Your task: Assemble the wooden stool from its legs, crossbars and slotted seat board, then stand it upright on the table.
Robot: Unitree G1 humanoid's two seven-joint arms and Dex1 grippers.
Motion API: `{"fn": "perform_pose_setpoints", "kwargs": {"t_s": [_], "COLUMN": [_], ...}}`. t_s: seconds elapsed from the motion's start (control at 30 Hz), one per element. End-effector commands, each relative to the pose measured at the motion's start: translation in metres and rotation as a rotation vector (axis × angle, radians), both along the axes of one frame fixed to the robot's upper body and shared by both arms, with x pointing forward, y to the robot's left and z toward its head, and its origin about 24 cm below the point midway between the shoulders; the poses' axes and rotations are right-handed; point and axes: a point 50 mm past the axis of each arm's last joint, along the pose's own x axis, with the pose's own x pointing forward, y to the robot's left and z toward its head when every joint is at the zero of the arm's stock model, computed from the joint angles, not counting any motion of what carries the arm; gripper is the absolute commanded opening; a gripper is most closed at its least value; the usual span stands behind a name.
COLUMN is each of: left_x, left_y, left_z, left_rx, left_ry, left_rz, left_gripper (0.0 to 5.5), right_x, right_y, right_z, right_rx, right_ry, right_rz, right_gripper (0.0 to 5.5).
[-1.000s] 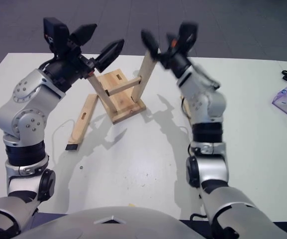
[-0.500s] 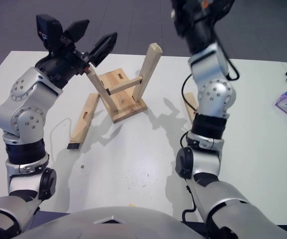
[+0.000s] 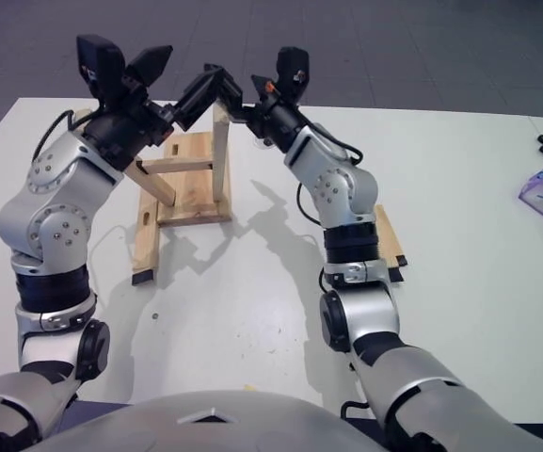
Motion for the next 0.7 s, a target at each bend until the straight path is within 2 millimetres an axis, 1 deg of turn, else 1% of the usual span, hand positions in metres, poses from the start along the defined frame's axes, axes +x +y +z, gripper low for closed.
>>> {"fn": "perform_pose_setpoints", "kwargs": {"t_s": [0.03,0.1,0.13,0.17,0.23,0.27,0.33,0.37,0.4,0.43,0.47,0.5,0.53,0.57,0.6,0.63,0.67,0.7], "left_x": [0.002,0.006,0.009,0.012,0.018,0.017,0.014,0.012,0.014,0.016,0.021,0.023,0.025,0.025,0.025,0.023,0.022,0.021], "left_y": [0.003,0.008,0.013,0.020,0.041,0.053,0.087,0.102,0.117,0.128,0.135,0.139,0.137,0.133,0.123,0.112,0.102,0.090], "left_z": [-0.005,0.002,0.009,0.019,0.042,0.055,0.084,0.091,0.089,0.079,0.062,0.043,0.021,-0.002,-0.026,-0.042,-0.052,-0.056], "left_rx": [0.015,0.002,-0.022,-0.055,-0.140,-0.192,-0.314,-0.317,-0.252,-0.164,-0.069,0.009,0.105,0.203,0.262,0.319,0.324,0.309], "left_ry": [0.019,-0.006,-0.030,-0.061,-0.130,-0.176,-0.256,-0.273,-0.258,-0.220,-0.151,-0.080,-0.016,0.041,0.115,0.145,0.173,0.179], "left_rz": [0.026,0.058,0.088,0.139,0.270,0.328,0.480,0.558,0.664,0.736,0.795,0.822,0.812,0.802,0.748,0.709,0.668,0.622], "left_gripper": [5.38,5.38,5.38,5.38,5.38,5.38,5.38,5.38,5.38,5.38,5.38,5.38,5.38,5.38,5.38,5.38,5.38,5.38], "right_x": [0.001,-0.003,-0.005,-0.006,-0.008,-0.008,-0.008,-0.010,-0.013,-0.016,-0.019,-0.022,-0.024,-0.027,-0.028,-0.029,-0.028,-0.027], "right_y": [-0.029,-0.029,-0.029,-0.030,-0.033,-0.036,-0.041,-0.043,-0.043,-0.043,-0.042,-0.038,-0.033,-0.028,-0.024,-0.021,-0.020,-0.018], "right_z": [0.018,0.033,0.037,0.040,0.039,0.033,0.015,0.008,0.000,-0.007,-0.012,-0.016,-0.019,-0.022,-0.024,-0.027,-0.029,-0.030], "right_rx": [0.071,0.137,0.155,0.169,0.183,0.152,0.033,-0.012,-0.051,-0.080,-0.102,-0.116,-0.138,-0.172,-0.199,-0.225,-0.247,-0.263], "right_ry": [-0.065,-0.114,-0.135,-0.144,-0.150,-0.125,-0.081,-0.065,-0.052,-0.039,-0.028,-0.021,-0.021,-0.036,-0.043,-0.050,-0.056,-0.058], "right_rz": [-0.090,-0.082,-0.082,-0.084,-0.103,-0.135,-0.212,-0.243,-0.259,-0.275,-0.277,-0.265,-0.249,-0.218,-0.202,-0.194,-0.192,-0.193], "right_gripper": [5.40,5.40,5.40,5.40,5.40,5.40,5.40,5.40,5.40,5.40,5.40,5.40,5.40,5.40,5.40,5.40,5.40,5.40]}}
